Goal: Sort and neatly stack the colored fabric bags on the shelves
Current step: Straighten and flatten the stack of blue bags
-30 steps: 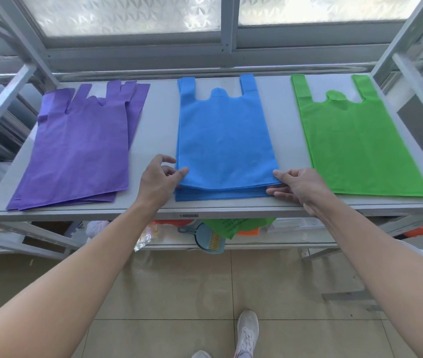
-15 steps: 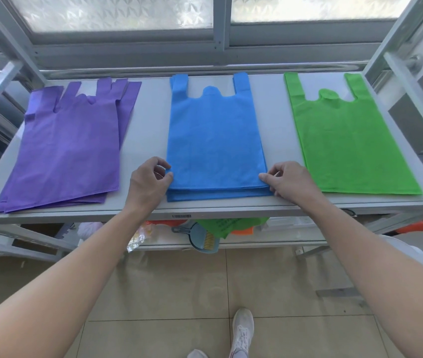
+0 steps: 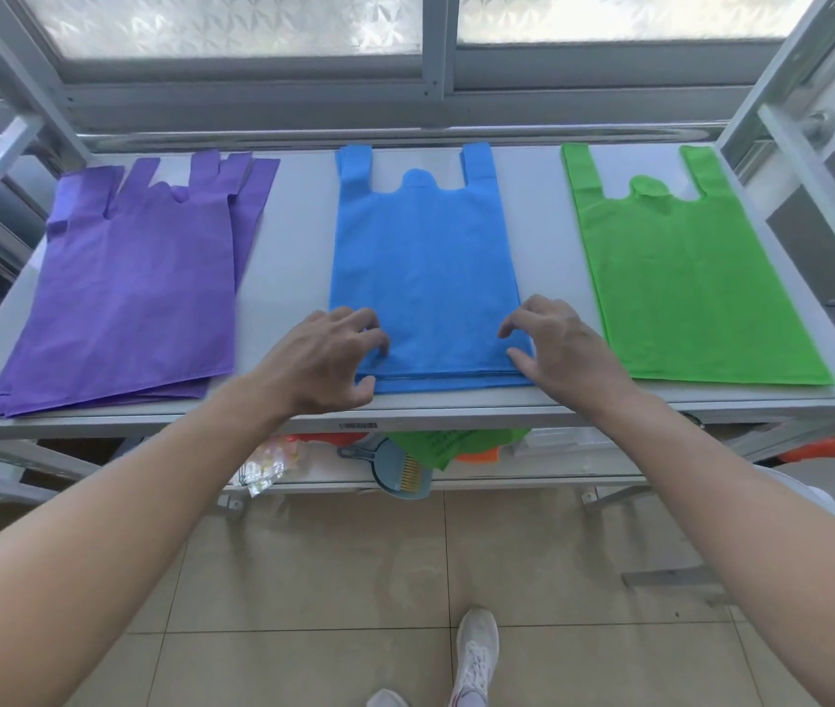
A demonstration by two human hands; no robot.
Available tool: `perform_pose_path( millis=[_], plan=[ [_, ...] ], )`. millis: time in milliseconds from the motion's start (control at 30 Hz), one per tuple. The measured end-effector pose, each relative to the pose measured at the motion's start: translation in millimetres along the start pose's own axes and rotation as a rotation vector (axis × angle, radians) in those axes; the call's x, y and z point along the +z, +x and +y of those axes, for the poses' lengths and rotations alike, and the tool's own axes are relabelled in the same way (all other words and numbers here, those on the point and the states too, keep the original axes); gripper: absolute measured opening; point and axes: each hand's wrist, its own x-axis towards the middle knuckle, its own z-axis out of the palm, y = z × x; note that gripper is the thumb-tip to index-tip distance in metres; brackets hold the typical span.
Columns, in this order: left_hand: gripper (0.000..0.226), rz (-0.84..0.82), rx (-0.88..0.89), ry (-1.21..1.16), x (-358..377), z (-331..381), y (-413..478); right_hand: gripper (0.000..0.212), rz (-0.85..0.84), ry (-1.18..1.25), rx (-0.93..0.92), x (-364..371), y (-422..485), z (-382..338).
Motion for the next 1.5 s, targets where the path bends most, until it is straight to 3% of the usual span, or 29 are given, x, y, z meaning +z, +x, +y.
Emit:
perform_pose_path(
  millis=[100, 233, 433, 700, 833, 900, 1033, 1133, 1267, 1367, 1500],
  plan=[
    [0.046, -0.166, 0.039, 0.177, -15.8, 4.3, 15.1, 0.025, -0.111, 0.025, -0.084, -3.5, 2.3, 2.3],
    [0.034, -0.249, 0.056, 0.214, -23.5, 15.5, 25.4, 0.044, -0.146, -0.016, -0.098, -5.4, 1.0, 3.8],
    [0.014, -0.022, -0.042, 0.144, -4.4, 17.1, 17.3, 0.043, -0.115, -0.039, -0.121, -4.2, 0.6, 4.2],
    [0.019, 0.264, -0.322, -0.166, 12.1, 23.9, 4.7, 0.023, -0.034, 0.129, -0.1, -5.2, -3.9, 9.4],
    [0.026, 0.232, -0.371, -0.357, 8.0, 12.8, 5.7, 0.026, 0.144, 0.286, 0.15, -0.3, -7.8, 16.2],
    [0.029, 0.239, -0.408, -0.324, 7.3, 7.7, 4.2, 0.022, 0.12, 0.521, 0.387, -0.7, -5.3, 10.7],
    [0.046, 0.335, -0.723, -0.393, 3.3, 9.4, -3.1, 0.03, 0.037, 1.005, 0.708, -5.7, 7.5, 0.1],
    [0.052, 0.375, -0.867, -0.623, 4.3, 11.6, -13.6, 0.033, 0.006, 1.091, 0.778, -2.3, 15.8, 1.7],
    [0.021, 0.385, -1.072, -1.105, 5.1, 8.7, -12.9, 0.042, 0.02, 0.97, 0.786, -0.9, 19.9, 2.5],
    [0.039, 0.386, -1.175, -1.36, 0.7, -1.2, -4.3, 0.042, 0.014, 0.921, 0.774, -5.2, 18.4, 2.6],
    [0.022, 0.16, -1.065, -1.283, -2.2, -8.4, 0.8, 0.039, 0.01, 0.857, 0.733, -8.1, 15.5, 1.5]
  ],
)
